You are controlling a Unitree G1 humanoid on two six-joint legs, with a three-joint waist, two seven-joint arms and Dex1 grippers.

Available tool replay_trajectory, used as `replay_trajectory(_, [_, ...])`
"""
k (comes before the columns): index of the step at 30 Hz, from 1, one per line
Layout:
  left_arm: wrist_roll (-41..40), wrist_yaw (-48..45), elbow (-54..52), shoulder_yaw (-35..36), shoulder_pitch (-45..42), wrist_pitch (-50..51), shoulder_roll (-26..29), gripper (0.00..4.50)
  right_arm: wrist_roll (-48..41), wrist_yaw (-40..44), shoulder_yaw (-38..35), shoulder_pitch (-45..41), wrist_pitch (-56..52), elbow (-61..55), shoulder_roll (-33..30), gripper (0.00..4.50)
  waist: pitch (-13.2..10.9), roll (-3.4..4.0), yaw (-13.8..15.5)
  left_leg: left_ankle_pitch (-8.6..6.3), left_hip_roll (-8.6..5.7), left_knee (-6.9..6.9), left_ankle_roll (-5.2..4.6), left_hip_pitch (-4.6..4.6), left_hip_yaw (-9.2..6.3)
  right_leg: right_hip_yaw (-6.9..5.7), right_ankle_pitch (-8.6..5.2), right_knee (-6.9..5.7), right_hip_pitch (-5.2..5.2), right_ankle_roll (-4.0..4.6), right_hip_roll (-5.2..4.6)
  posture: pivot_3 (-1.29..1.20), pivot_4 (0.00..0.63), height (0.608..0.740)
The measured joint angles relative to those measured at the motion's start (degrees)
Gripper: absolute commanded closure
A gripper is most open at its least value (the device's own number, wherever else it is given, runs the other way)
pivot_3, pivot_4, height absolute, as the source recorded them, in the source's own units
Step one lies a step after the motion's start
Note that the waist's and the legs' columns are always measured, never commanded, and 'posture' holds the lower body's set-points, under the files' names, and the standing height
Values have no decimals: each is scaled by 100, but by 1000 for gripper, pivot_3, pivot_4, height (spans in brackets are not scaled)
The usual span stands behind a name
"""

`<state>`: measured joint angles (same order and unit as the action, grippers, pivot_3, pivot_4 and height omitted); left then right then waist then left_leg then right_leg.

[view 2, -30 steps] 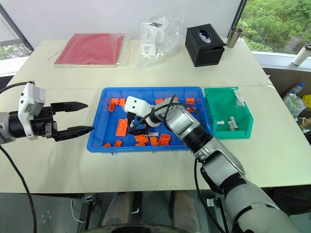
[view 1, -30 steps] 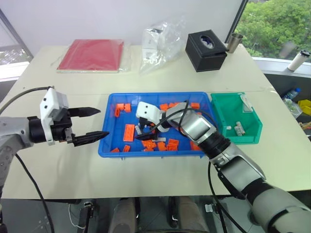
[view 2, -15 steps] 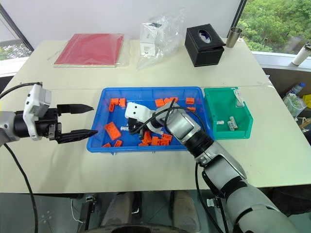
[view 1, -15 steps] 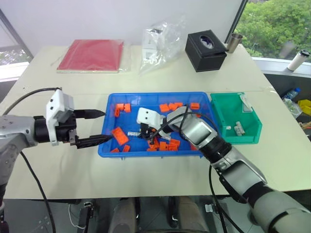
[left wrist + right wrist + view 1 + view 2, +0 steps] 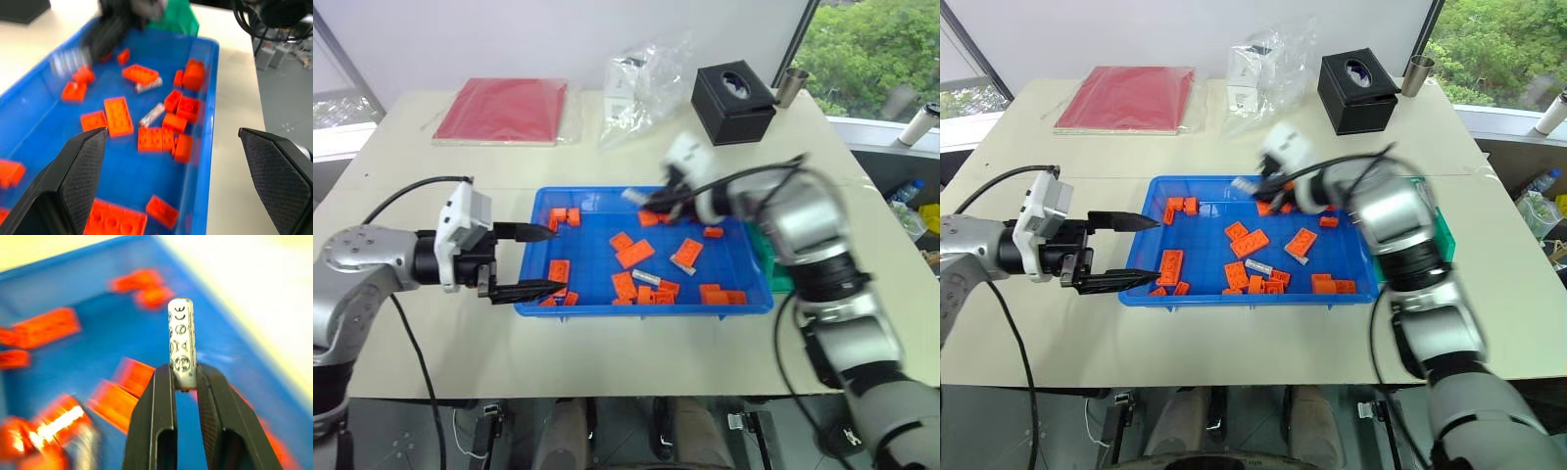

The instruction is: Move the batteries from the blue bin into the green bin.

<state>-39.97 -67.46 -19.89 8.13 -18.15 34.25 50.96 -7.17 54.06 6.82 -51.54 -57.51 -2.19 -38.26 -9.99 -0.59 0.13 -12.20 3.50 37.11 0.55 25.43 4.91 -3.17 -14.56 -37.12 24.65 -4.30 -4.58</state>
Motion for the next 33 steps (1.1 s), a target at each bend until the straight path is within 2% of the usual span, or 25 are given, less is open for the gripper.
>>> replay_trajectory(2, [156, 61, 123, -102, -31, -167, -166, 0, -9, -3, -311, 323, -82, -111, -540, 4275, 0, 0, 11, 0, 0, -3, 0, -1, 2, 1, 0, 0, 2, 0, 1, 0, 150, 736])
replay_trajectory(4, [335, 175, 216, -231, -61, -393, -409, 0, -71, 36, -756, 1177, -207, -333, -1304, 4275, 0, -1, 62, 0, 0, -3, -1, 0, 0, 1, 0, 1, 1, 0, 1, 0, 150, 736])
replay_trajectory(7, [455, 176, 367, -308, -59, -494, -471, 0, -110, -56, -1217, 1994, -304, -472, -1672, 4275, -1, 0, 16, 0, 3, 1, -1, -5, 6, 6, 0, -1, 3, -1, 2, 0, 150, 736])
replay_trajectory(9, [462, 163, 391, -316, -71, -535, -487, 0, -142, -210, -1443, 2287, -305, -562, -1690, 4275, -1, 2, -61, 1, 5, 4, -1, -9, 5, 7, 1, -6, 2, 1, 5, 0, 150, 736])
replay_trajectory(14, [508, 143, 500, -419, -226, -588, -506, 0, -231, -593, -1748, 2481, -204, -627, -1663, 2000, -1, 2, -84, 1, 7, 2, -1, -6, 2, 7, 0, -3, 2, 1, 9, 0, 150, 736])
replay_trajectory(15, [509, 137, 540, -425, -250, -588, -505, 0, -229, -654, -1713, 2465, -121, -606, -1663, 1679, -2, 3, -81, 0, 6, 2, -1, -6, 3, 7, 0, -2, 2, 1, 8, 0, 150, 736])
replay_trajectory(16, [509, 132, 549, -435, -262, -588, -505, 0, -229, -687, -1673, 2431, -68, -580, -1663, 1679, -2, 2, -80, 0, 5, 2, -1, -4, 3, 7, 0, 0, 2, 1, 7, 0, 150, 736])
replay_trajectory(21, [502, 120, 557, -469, -305, -577, -506, 0, -461, -627, -1363, 1658, 88, -498, -1456, 1679, -3, 4, -113, 1, 8, 2, -1, -6, 2, 8, 1, -2, 3, 1, 10, 0, 150, 736])
replay_trajectory(24, [494, 126, 545, -469, -305, -555, -504, 0, -753, -561, -914, 1138, -54, -838, -1021, 1679, -3, 3, -95, 1, 9, -1, -1, -4, -5, 6, 1, -4, 2, 1, 14, 0, 150, 736])
replay_trajectory(29, [485, 132, 498, -465, -280, -489, -495, 0, -994, -572, 345, 1066, -426, -1249, -169, 1679, -3, 3, -62, 1, 6, 5, -1, 1, -6, 5, 1, -4, 0, 1, 9, 0, 150, 736])
replay_trajectory(33, [462, 145, 377, -449, -196, -472, -477, 0, -887, -619, 1386, 1066, -503, -1255, 125, 1679, -2, 0, -68, 1, 3, 9, -2, 4, -5, 5, 0, -2, -1, 1, 3, 0, 150, 736])
